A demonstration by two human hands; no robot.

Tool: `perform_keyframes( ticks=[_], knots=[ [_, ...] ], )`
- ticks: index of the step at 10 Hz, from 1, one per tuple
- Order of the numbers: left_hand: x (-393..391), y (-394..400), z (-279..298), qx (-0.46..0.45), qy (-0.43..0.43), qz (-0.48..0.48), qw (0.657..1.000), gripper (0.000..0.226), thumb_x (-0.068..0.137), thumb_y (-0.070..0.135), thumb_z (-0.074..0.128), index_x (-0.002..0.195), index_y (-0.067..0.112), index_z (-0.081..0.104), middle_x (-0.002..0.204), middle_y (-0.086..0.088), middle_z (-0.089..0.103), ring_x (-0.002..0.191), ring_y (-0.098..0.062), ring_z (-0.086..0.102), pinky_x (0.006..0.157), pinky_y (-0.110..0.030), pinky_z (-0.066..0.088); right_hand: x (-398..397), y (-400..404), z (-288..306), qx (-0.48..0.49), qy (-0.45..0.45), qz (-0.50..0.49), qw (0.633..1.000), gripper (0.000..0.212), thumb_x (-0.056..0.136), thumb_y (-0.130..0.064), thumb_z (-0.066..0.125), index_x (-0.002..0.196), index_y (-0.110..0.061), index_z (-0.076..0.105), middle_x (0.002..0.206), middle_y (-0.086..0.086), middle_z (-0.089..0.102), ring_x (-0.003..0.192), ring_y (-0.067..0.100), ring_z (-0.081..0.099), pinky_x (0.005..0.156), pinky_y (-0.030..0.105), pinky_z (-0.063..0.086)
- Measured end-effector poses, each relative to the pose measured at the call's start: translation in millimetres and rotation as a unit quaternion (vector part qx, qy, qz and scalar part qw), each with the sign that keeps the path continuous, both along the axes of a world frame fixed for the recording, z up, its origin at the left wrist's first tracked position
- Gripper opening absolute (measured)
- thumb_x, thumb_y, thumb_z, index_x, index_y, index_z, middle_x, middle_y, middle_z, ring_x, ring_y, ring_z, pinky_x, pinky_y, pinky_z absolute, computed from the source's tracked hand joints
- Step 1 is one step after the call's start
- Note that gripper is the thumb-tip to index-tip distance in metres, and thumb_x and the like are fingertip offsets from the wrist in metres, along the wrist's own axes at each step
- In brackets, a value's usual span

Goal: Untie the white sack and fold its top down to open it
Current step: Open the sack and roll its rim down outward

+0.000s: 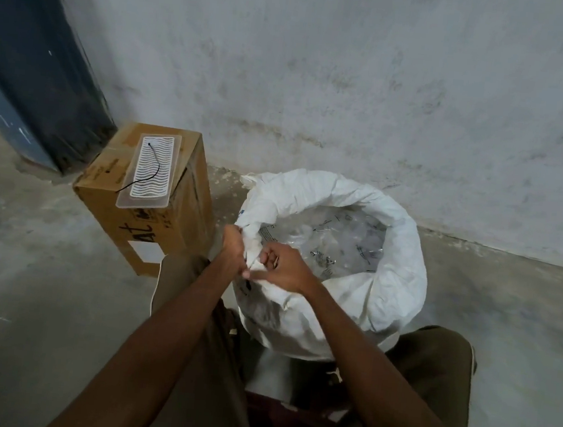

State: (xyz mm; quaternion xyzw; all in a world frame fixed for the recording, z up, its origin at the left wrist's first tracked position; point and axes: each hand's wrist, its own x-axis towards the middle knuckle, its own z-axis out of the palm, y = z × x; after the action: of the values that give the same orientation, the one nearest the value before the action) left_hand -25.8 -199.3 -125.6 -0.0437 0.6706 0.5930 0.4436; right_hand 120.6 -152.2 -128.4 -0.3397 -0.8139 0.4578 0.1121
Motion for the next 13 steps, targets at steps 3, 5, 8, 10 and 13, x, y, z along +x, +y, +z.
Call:
perform_keyframes(
  ticks=[3, 5, 8, 10, 13],
  knots=[
    [-25, -15, 2, 0.07, -0.102, -0.12, 0.985, 0.041, 0.074, 0.02, 0.048, 0.104, 0.0, 0.066, 0.104, -0.017, 0.064, 0.091, -0.034, 0.065, 0.096, -0.042, 0.05, -52, 59, 6, 0.466, -0.201, 0.154, 0.848, 0.084, 0.084, -0.017, 0.066, 0.156, -0.032, 0.025, 0.165, 0.002, 0.021, 0.152, 0.037, 0.015, 0.119, 0.06, 0.014],
    [-41, -5, 34, 0.08, -0.002, -0.219, 0.972, 0.034, 0.093, 0.039, 0.053, 0.1, 0.013, 0.073, 0.105, -0.012, 0.07, 0.096, -0.028, 0.063, 0.093, -0.04, 0.05, -106, 91, 32, 0.481, -0.245, 0.222, 0.812, 0.041, 0.094, -0.028, 0.053, 0.133, -0.023, 0.057, 0.132, 0.005, 0.064, 0.126, 0.027, 0.053, 0.113, 0.045, 0.025],
    [-38, 8, 46, -0.035, 0.441, -0.361, 0.821, 0.051, 0.074, 0.006, 0.076, 0.119, 0.015, 0.054, 0.095, 0.003, 0.058, 0.084, -0.013, 0.058, 0.057, -0.009, 0.041, -144, 92, 75, 0.299, -0.268, 0.204, 0.893, 0.037, 0.086, -0.024, 0.049, 0.112, -0.013, 0.074, 0.118, 0.013, 0.07, 0.107, 0.032, 0.066, 0.086, 0.038, 0.054],
    [-37, 29, 50, -0.091, 0.448, -0.28, 0.845, 0.025, 0.086, 0.018, 0.057, 0.089, -0.002, 0.07, 0.08, -0.01, 0.066, 0.076, -0.029, 0.064, 0.06, -0.027, 0.04, -126, 95, 106, 0.221, -0.27, 0.209, 0.913, 0.015, 0.069, -0.022, 0.064, 0.077, -0.01, 0.069, 0.081, 0.007, 0.069, 0.078, 0.027, 0.062, 0.061, 0.027, 0.043],
    [-63, 3, 35, 0.043, -0.001, -0.272, 0.961, 0.033, 0.087, -0.004, 0.043, 0.06, 0.012, 0.053, 0.06, -0.002, 0.054, 0.051, -0.014, 0.056, 0.05, -0.022, 0.045, -63, 131, 83, 0.525, -0.325, 0.209, 0.758, 0.107, 0.069, -0.034, 0.085, 0.156, -0.028, 0.023, 0.16, 0.003, 0.031, 0.153, 0.029, 0.017, 0.123, 0.051, 0.01]
  ],
)
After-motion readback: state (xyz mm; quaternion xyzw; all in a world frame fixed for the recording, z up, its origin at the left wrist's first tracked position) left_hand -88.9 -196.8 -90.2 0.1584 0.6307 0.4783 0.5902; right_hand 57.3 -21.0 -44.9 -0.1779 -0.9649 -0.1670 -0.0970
